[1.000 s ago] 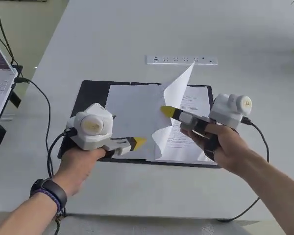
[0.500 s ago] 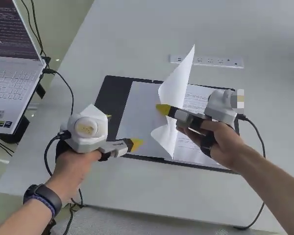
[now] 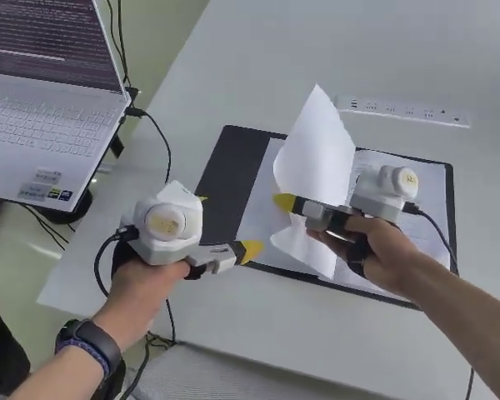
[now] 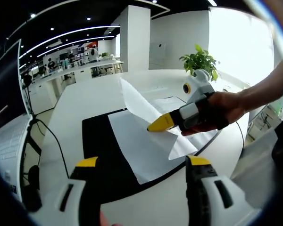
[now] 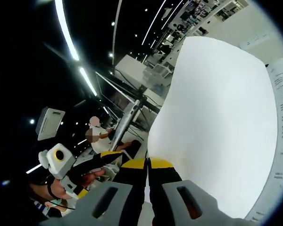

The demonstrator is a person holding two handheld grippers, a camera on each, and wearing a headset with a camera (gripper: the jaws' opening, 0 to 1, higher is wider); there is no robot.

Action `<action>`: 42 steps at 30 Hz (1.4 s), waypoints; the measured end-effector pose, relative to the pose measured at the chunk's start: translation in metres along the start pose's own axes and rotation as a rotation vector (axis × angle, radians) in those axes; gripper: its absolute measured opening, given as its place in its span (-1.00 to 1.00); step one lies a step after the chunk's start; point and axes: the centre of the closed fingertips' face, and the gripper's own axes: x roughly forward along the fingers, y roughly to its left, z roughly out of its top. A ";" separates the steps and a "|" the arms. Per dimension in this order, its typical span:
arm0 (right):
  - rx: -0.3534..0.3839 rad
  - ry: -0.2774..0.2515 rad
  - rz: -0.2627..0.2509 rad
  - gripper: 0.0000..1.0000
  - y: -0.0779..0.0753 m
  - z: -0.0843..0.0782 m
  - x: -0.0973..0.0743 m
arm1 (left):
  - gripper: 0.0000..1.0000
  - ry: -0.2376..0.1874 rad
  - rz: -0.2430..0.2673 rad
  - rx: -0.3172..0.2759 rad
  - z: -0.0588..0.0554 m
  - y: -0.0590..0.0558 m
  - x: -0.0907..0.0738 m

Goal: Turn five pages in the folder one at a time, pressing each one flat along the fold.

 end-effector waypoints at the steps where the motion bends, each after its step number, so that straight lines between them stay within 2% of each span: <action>1: 0.007 0.018 -0.005 -1.00 -0.004 -0.005 0.007 | 0.46 -0.002 0.006 -0.008 0.000 0.001 -0.005; 5: 0.046 0.051 -0.026 -1.00 -0.011 -0.016 0.020 | 0.46 0.004 0.017 -0.015 -0.004 0.002 -0.012; 10: 0.068 0.096 -0.075 -1.00 -0.029 -0.028 0.037 | 0.46 0.016 0.012 -0.033 -0.013 0.001 -0.008; 12: 0.078 0.118 -0.102 -1.00 -0.031 -0.031 0.038 | 0.47 0.020 0.007 -0.032 -0.015 -0.001 -0.006; 15: 0.100 0.155 -0.147 -1.00 -0.042 -0.044 0.040 | 0.47 0.023 0.000 -0.029 -0.016 -0.003 -0.004; 18: 0.083 0.160 -0.150 -1.00 -0.048 -0.049 0.041 | 0.48 0.020 -0.001 -0.030 -0.014 -0.003 -0.003; 22: 0.085 0.177 -0.186 -0.98 -0.061 -0.059 0.043 | 0.48 0.018 0.003 -0.031 -0.014 -0.002 -0.004; 25: 0.091 0.160 -0.185 -0.97 -0.058 -0.059 0.044 | 0.48 0.022 0.009 -0.032 -0.016 0.001 -0.005; 27: 0.128 0.149 -0.178 -0.93 -0.057 -0.059 0.045 | 0.48 0.021 0.011 -0.037 -0.017 0.003 -0.006; 28: 0.162 0.142 -0.155 -0.88 -0.052 -0.058 0.046 | 0.48 0.022 0.012 -0.039 -0.018 0.004 -0.006; 32: 0.114 0.153 -0.151 -0.80 -0.048 -0.060 0.045 | 0.48 0.026 0.016 -0.044 -0.020 0.005 -0.006; 36: 0.125 0.145 -0.146 -0.77 -0.050 -0.059 0.046 | 0.48 0.026 0.016 -0.048 -0.020 0.004 -0.006; 42: 0.127 0.151 -0.127 -0.67 -0.040 -0.060 0.044 | 0.49 0.035 0.005 -0.041 -0.021 0.002 -0.005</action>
